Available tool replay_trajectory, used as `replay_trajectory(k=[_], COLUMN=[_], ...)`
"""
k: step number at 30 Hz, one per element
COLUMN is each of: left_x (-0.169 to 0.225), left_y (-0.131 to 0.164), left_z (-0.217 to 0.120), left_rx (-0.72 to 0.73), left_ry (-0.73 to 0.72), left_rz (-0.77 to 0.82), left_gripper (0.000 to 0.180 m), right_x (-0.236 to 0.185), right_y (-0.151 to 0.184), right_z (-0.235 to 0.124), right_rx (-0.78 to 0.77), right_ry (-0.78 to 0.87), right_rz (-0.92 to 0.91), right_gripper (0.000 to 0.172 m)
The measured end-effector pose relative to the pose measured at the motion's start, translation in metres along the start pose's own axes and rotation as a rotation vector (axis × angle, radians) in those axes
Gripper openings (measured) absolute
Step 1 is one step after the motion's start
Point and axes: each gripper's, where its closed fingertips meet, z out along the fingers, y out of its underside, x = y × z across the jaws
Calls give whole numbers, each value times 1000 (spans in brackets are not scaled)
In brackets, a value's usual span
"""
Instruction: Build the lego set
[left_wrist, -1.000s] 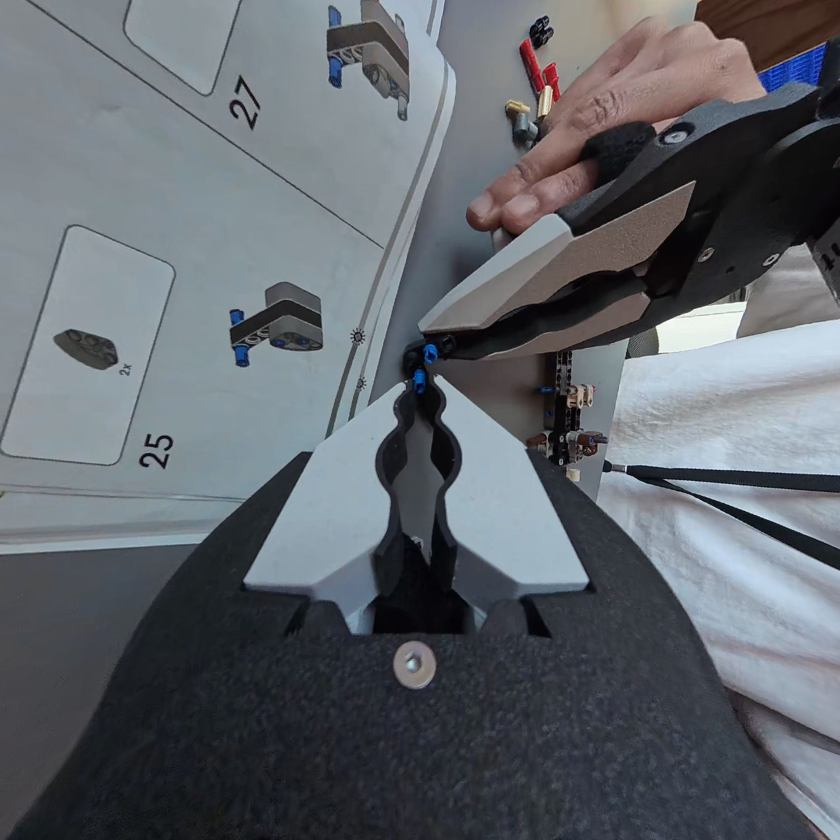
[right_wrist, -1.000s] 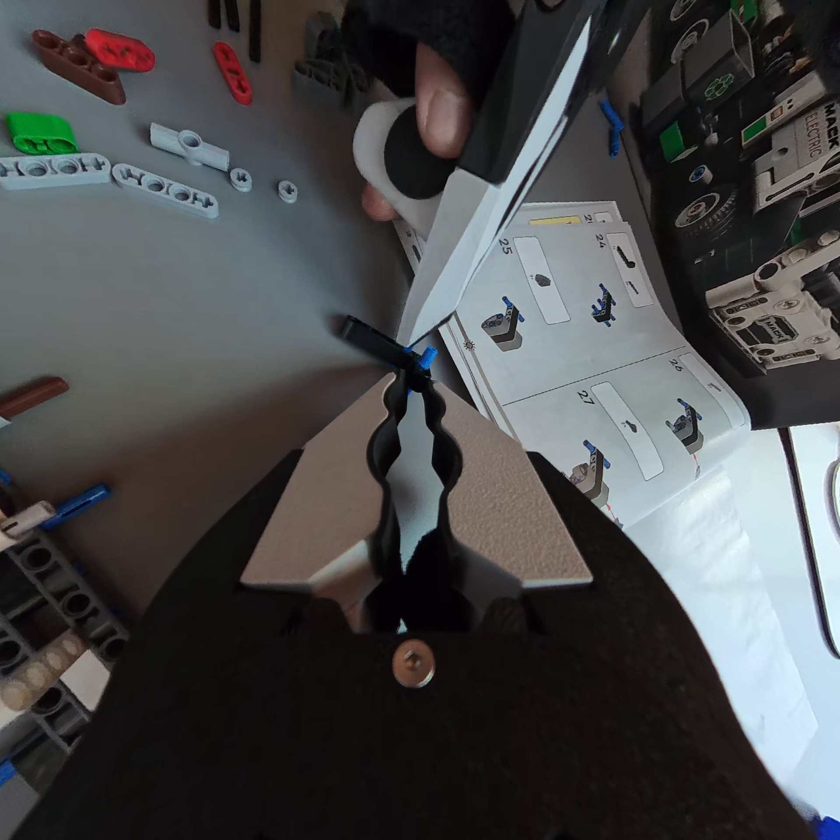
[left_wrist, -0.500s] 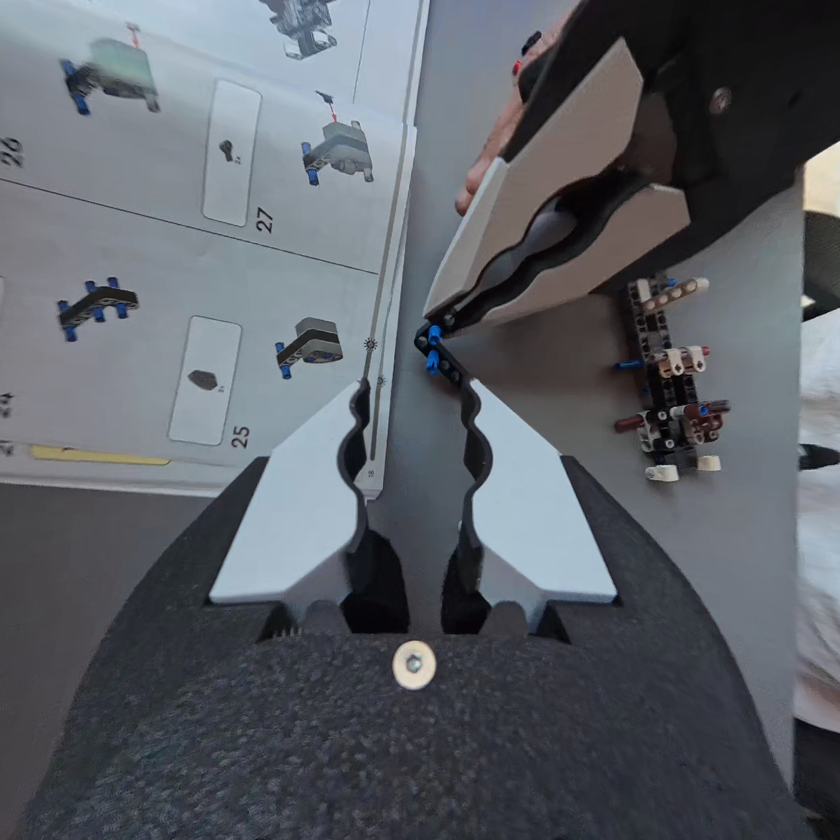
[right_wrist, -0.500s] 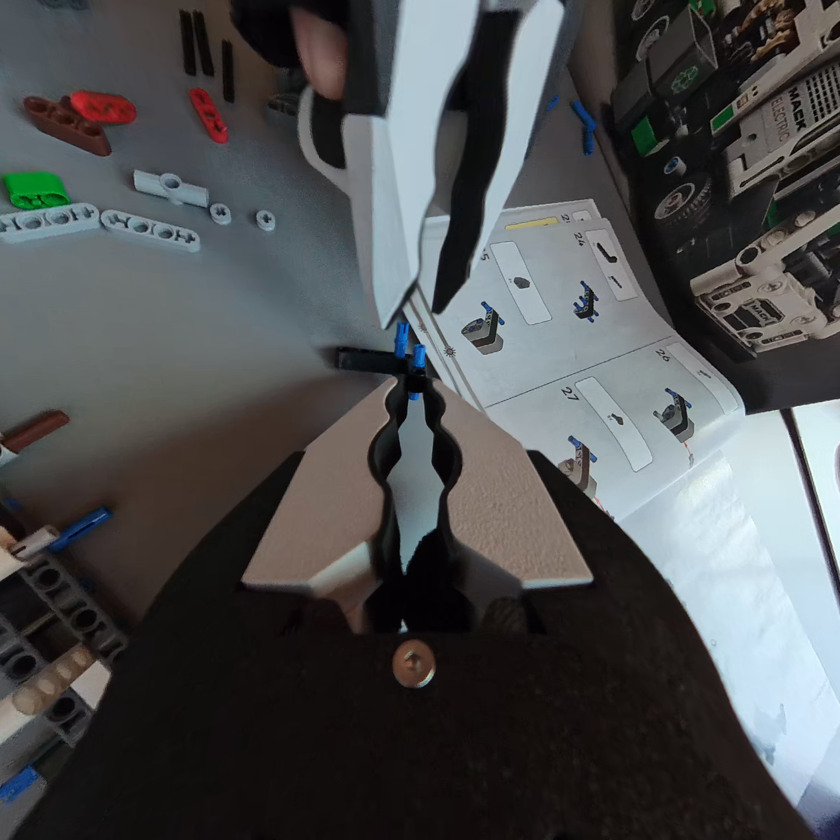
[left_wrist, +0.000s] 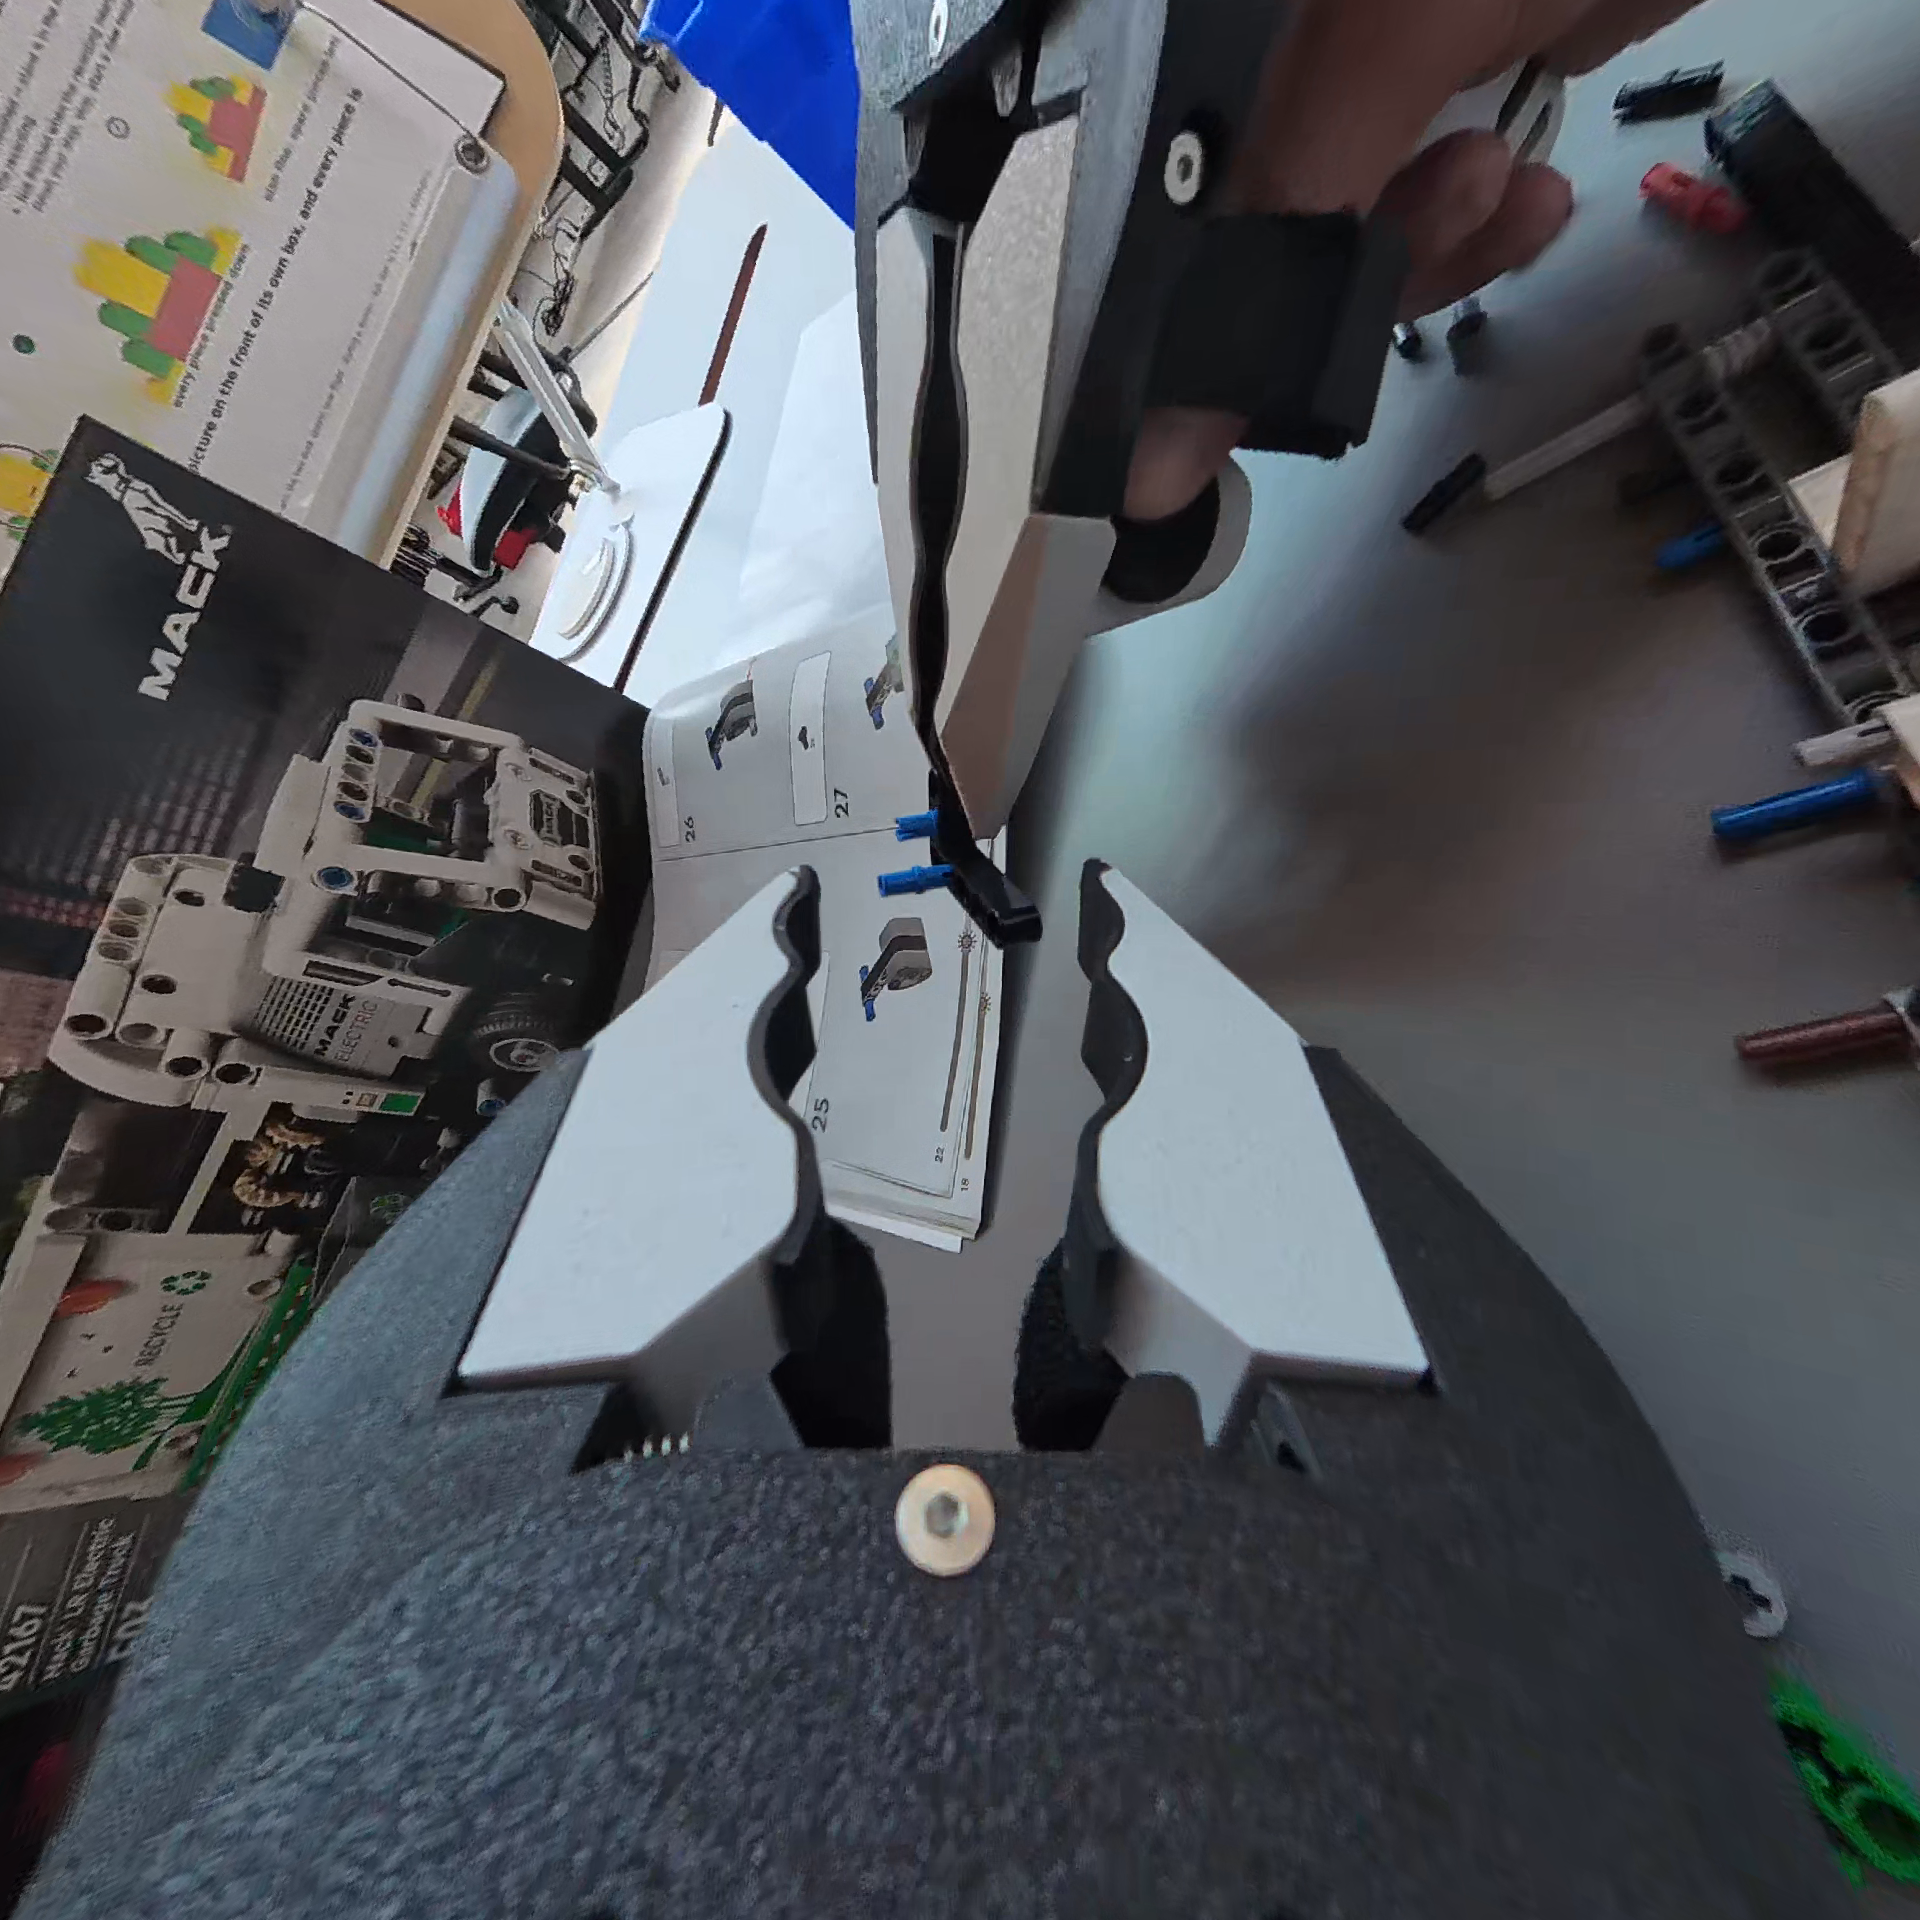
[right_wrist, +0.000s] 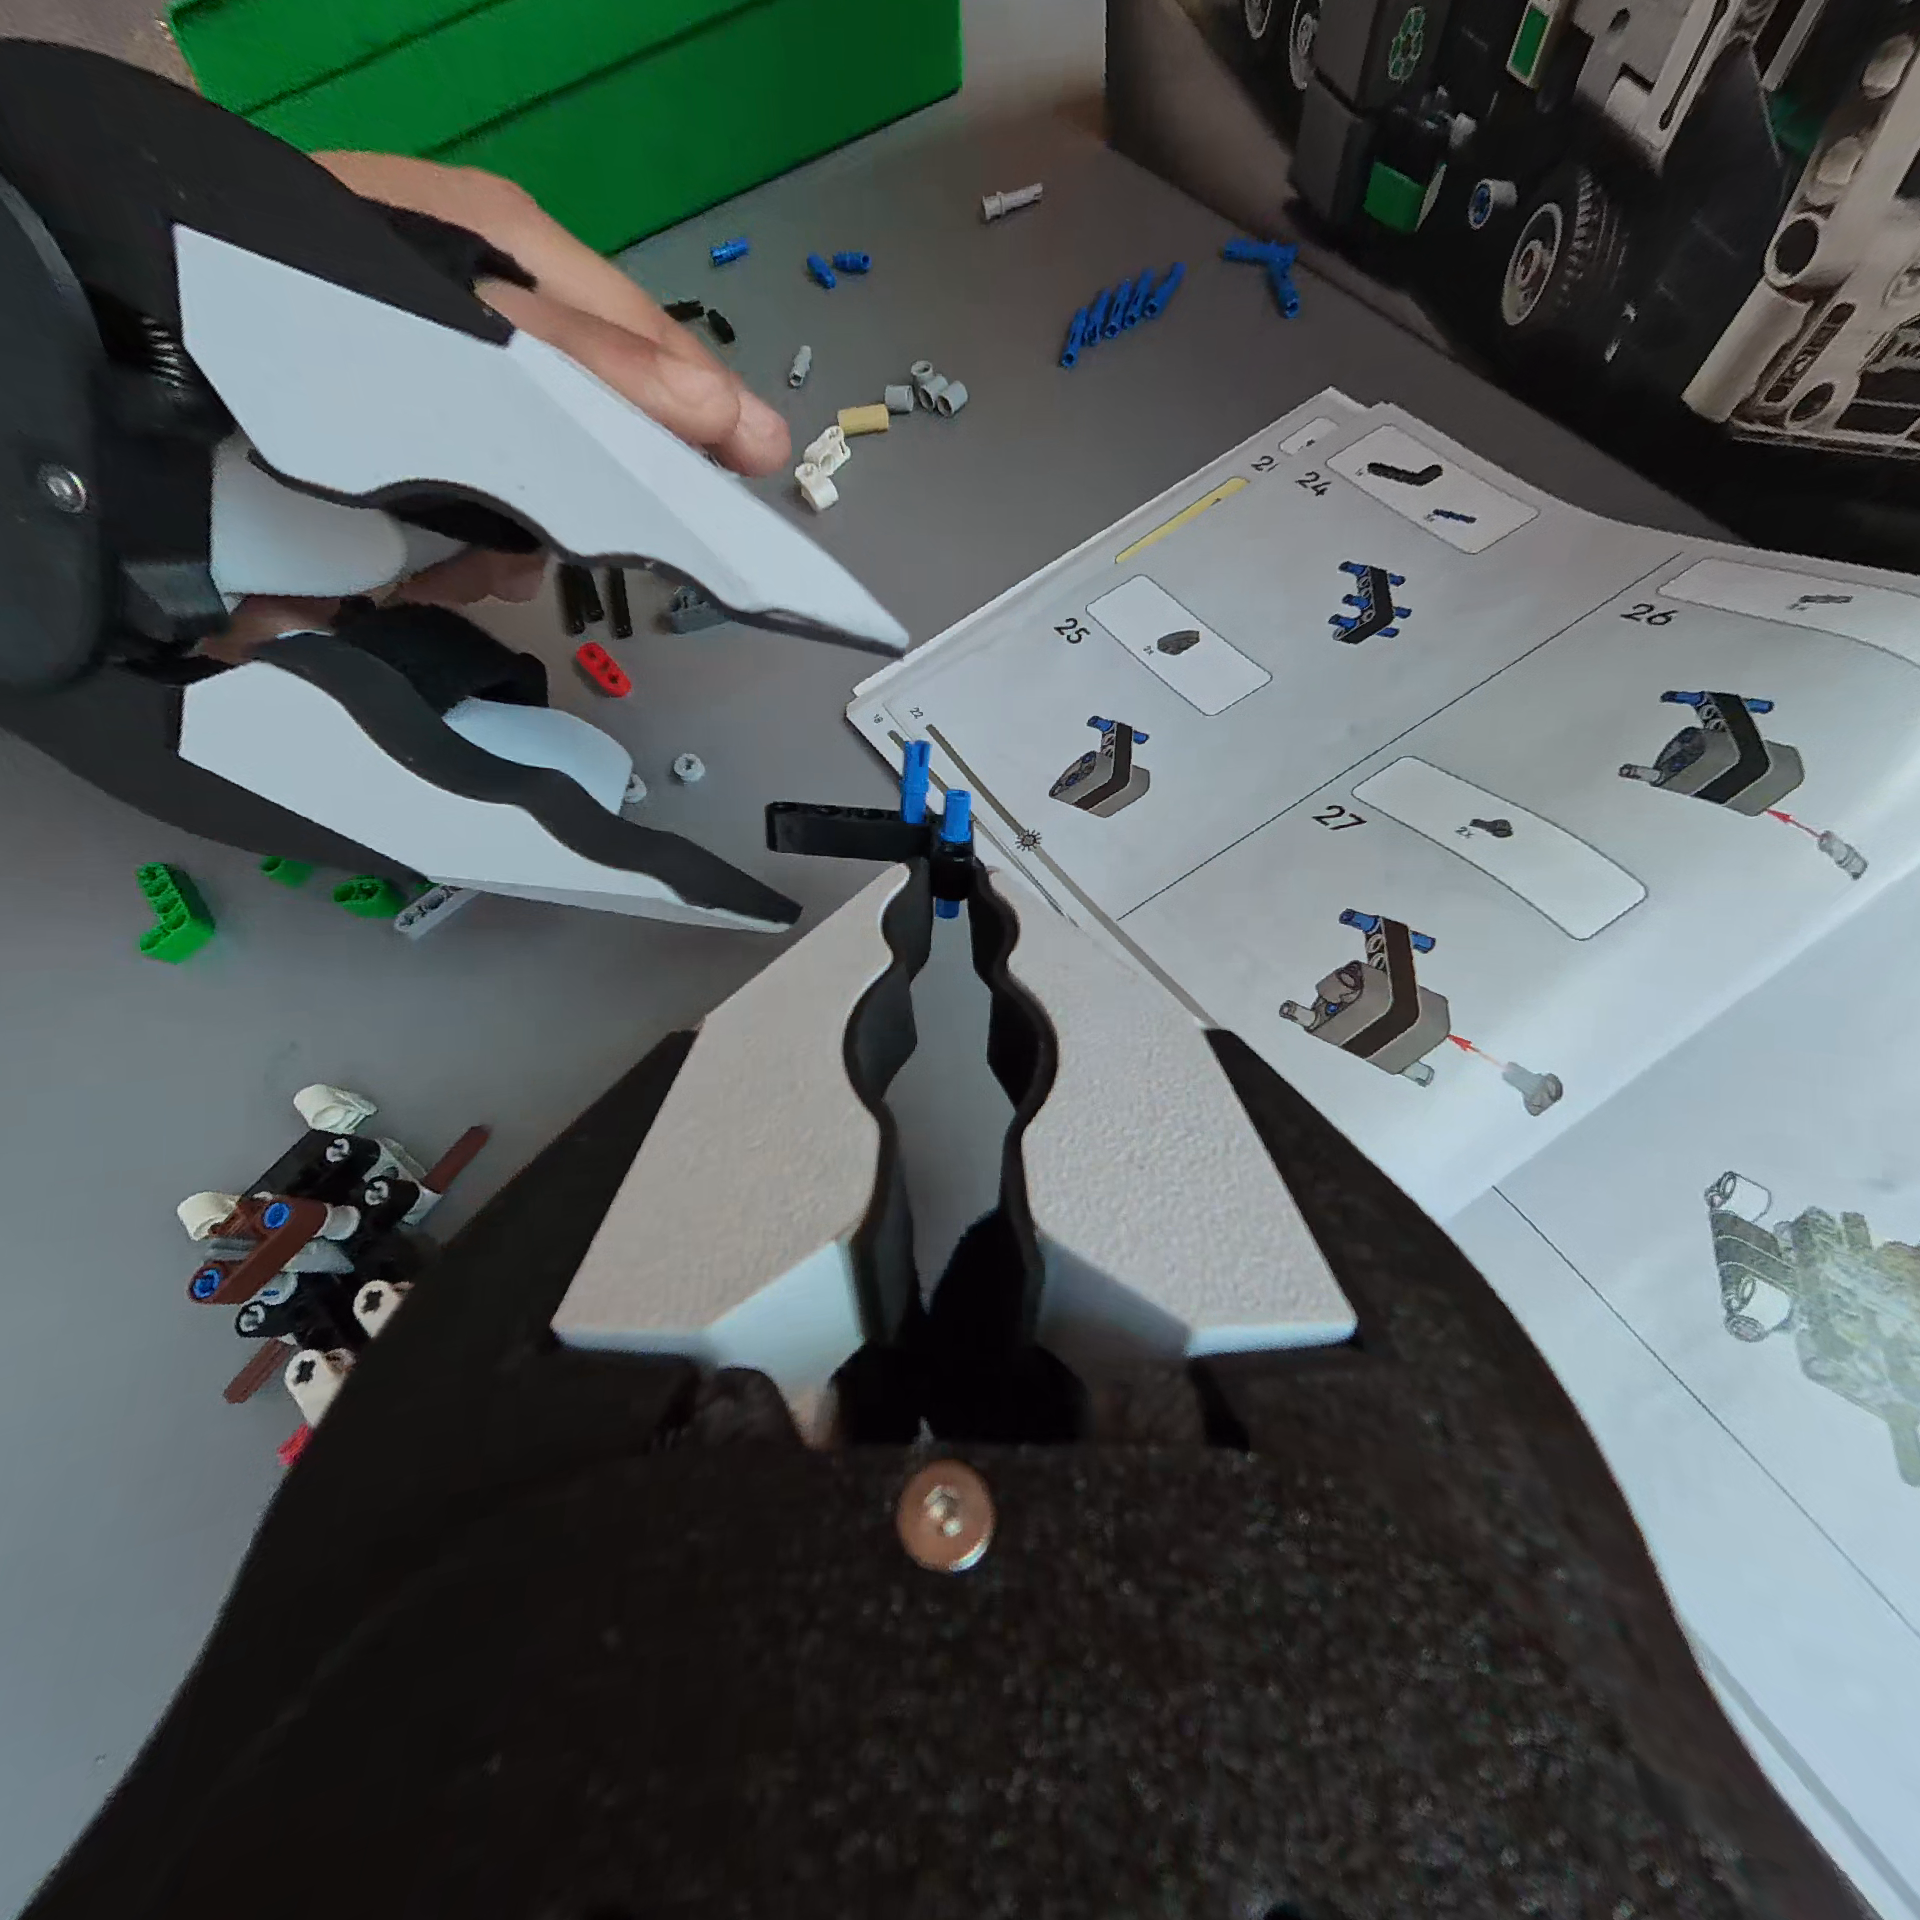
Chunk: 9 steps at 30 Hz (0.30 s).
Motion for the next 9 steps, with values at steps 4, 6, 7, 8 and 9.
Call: replay_trajectory(k=[4, 6, 7, 8, 9], left_x=[-1, -2, -2, -2, -2], left_y=[5, 6, 6, 6, 7], left_z=[5, 6, 6, 7, 7], left_rx=[-27, -40, -45, -49, -58], left_ry=[-24, -45, -53, -57, -63], left_rz=[30, 55, 64, 74, 89], left_gripper=[46, 45, 44, 39, 37], right_x=[-5, -5, -4, -3, -4], right_y=[1, 1, 1, 0, -1], right_z=[2, 1, 1, 1, 0], right_rx=[-5, -6, -6, -3, 3], right_ry=[-5, 1, 4, 3, -5], right_rz=[-20, -22, -25, -20, -8], right_gripper=[6, 6, 6, 6, 6])
